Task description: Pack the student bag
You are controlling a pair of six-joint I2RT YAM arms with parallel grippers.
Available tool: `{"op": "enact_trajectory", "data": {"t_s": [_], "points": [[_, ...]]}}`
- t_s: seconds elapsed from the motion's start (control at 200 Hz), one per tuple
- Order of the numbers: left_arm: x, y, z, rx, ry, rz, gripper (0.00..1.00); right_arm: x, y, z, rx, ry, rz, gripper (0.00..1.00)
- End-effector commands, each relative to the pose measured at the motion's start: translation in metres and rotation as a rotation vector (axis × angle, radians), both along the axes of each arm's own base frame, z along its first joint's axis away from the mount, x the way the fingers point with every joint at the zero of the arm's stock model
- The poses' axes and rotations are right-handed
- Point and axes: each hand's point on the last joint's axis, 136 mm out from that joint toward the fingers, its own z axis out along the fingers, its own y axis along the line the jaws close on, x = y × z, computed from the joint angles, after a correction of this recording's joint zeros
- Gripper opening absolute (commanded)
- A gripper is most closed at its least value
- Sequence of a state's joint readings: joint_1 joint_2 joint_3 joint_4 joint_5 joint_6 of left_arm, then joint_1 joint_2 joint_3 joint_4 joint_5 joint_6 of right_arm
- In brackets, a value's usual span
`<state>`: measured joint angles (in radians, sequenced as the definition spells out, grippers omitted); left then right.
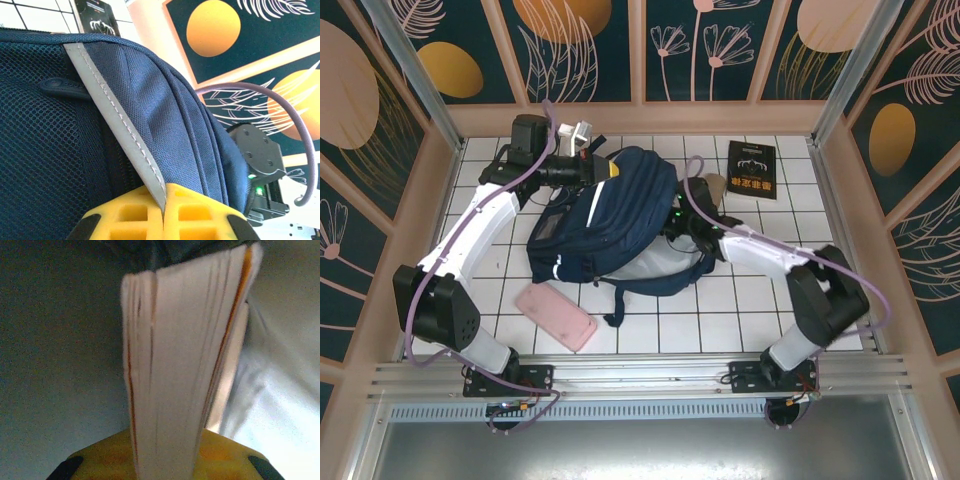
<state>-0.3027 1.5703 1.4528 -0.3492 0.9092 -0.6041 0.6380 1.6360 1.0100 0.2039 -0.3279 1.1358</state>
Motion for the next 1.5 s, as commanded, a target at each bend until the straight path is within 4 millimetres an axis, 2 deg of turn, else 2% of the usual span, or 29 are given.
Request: {"op": "enact_trajectory", "data": {"t_s": [0.0,0.045,0.09,0.245,0.485,0.621,0.746,0.876,0.896,0.981,1.086,1.176,1.266,1.371,1.491], "points": [[-0.006,-0.002,0.051,-0.096,-0.184,-0.054,0.00,0.021,0.034,0.021,0.031,-0.065,0.002,0.36],[-0.005,-0.001,0.050,-0.094,-0.181,-0.047,0.00,0.024,0.043,0.014,0.014,-0.052,0.014,0.52],[-0.004,0.000,0.049,-0.094,-0.177,-0.040,0.00,0.026,0.044,0.010,-0.009,-0.046,0.011,0.60],[0.000,0.008,0.048,-0.097,-0.169,-0.008,0.00,0.023,0.022,0.019,-0.043,-0.101,-0.037,0.74],[0.006,0.011,0.040,-0.089,-0.144,0.023,0.00,0.003,0.003,0.035,-0.088,-0.186,0.003,0.80],[0.012,0.017,0.035,-0.073,-0.133,0.066,0.00,-0.010,-0.010,0.047,-0.131,-0.255,0.031,0.81],[0.022,0.028,0.017,-0.042,-0.110,0.145,0.00,-0.021,-0.047,0.067,-0.168,-0.392,-0.029,0.78],[0.035,0.043,-0.013,0.013,-0.074,0.234,0.00,-0.024,-0.102,0.085,-0.176,-0.466,-0.130,0.72],[0.037,0.045,-0.017,0.026,-0.072,0.247,0.00,-0.017,-0.120,0.085,-0.192,-0.463,-0.176,0.71],[0.043,0.054,-0.034,0.084,-0.072,0.308,0.00,-0.003,-0.171,0.083,-0.268,-0.441,-0.308,0.70],[0.050,0.066,-0.052,0.149,-0.070,0.382,0.00,0.022,-0.234,0.068,-0.419,-0.371,-0.473,0.75],[0.055,0.075,-0.070,0.190,-0.041,0.437,0.00,0.047,-0.279,0.049,-0.545,-0.260,-0.574,0.79],[0.055,0.081,-0.084,0.212,-0.022,0.474,0.00,0.076,-0.305,0.031,-0.644,-0.190,-0.597,0.81],[0.053,0.081,-0.097,0.197,-0.003,0.485,0.00,0.116,-0.322,0.012,-0.851,-0.113,-0.576,0.82],[0.050,0.078,-0.108,0.178,0.024,0.474,0.00,0.159,-0.321,-0.014,-1.024,-0.046,-0.470,0.83]]}}
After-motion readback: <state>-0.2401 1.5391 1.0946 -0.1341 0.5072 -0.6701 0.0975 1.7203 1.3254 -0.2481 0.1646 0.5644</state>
